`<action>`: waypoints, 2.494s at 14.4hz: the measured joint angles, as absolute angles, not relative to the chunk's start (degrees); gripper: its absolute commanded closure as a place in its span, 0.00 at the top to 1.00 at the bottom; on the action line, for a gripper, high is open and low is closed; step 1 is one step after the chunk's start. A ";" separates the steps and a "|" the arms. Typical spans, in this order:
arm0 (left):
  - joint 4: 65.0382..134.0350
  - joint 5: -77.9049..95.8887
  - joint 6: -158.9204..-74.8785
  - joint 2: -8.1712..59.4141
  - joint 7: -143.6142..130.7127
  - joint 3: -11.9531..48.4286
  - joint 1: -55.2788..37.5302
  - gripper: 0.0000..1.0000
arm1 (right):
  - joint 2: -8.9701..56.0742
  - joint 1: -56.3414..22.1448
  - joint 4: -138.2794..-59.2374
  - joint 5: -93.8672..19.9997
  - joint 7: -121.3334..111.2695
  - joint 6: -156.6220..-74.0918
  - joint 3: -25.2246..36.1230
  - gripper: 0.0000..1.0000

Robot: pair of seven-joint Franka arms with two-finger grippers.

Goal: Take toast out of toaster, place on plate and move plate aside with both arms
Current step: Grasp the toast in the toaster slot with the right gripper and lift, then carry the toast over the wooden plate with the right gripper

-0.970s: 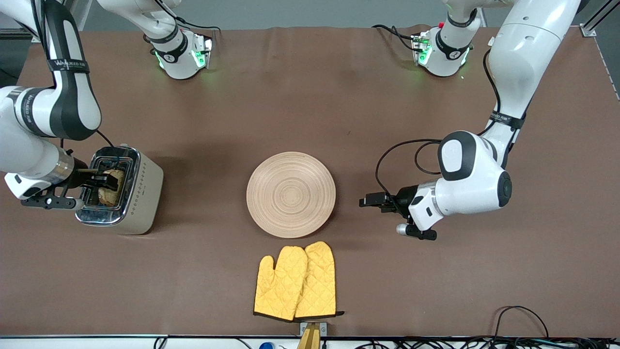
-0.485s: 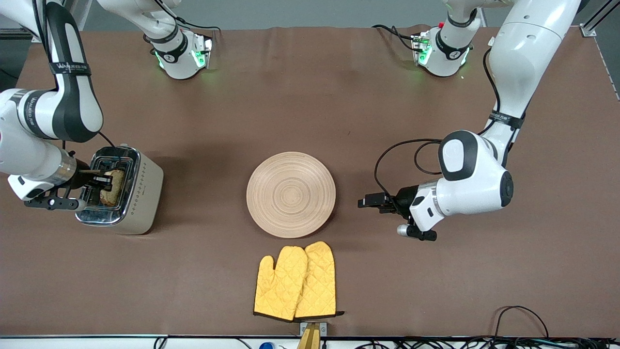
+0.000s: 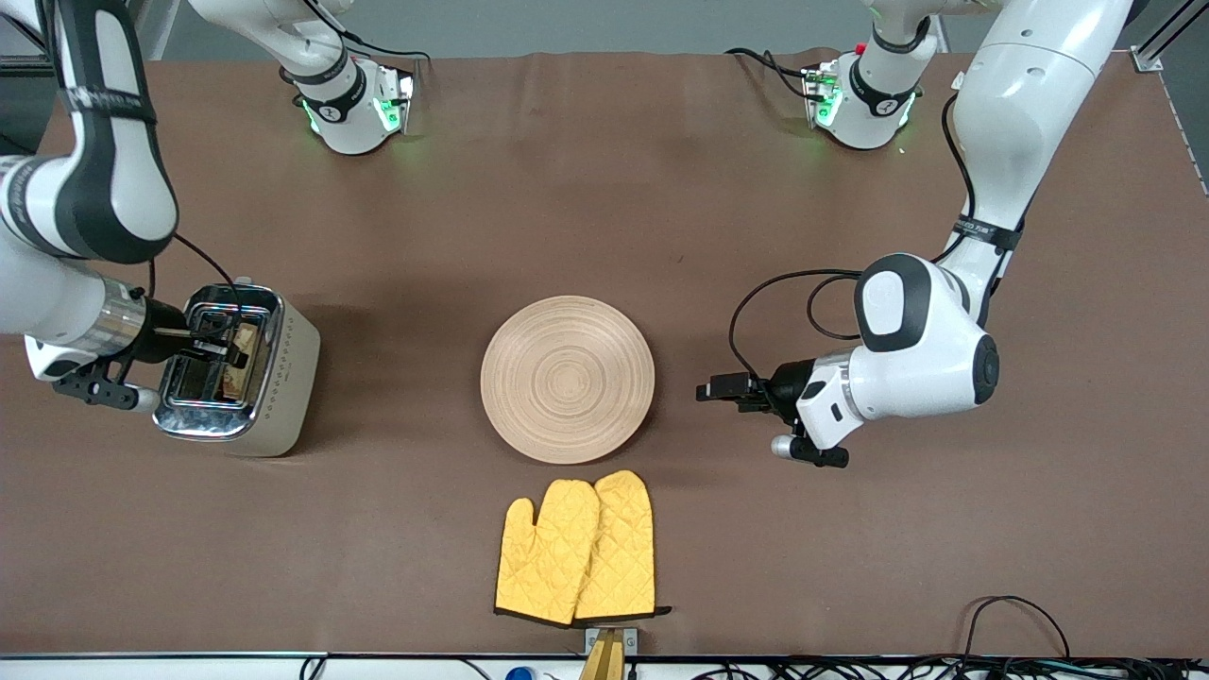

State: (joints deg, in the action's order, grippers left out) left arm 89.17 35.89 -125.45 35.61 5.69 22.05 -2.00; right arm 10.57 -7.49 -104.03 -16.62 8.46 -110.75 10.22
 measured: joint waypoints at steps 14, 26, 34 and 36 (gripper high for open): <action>89.25 35.89 -125.03 35.73 5.69 22.32 -2.41 1.00 | 17.67 -34.91 -103.97 -30.67 26.01 -129.71 9.38 0.00; 89.29 35.89 -125.03 35.86 5.69 22.33 -2.42 1.00 | 28.42 -40.70 -103.72 -39.42 9.28 -142.63 10.47 0.00; 86.96 35.90 -125.05 38.76 5.69 22.35 -2.72 1.00 | 32.17 -37.93 -104.85 -39.44 3.02 -143.40 10.55 0.00; 86.18 35.90 -125.05 39.38 5.69 22.36 -3.07 1.00 | 32.24 -37.61 -105.50 -39.44 2.40 -143.40 10.55 0.00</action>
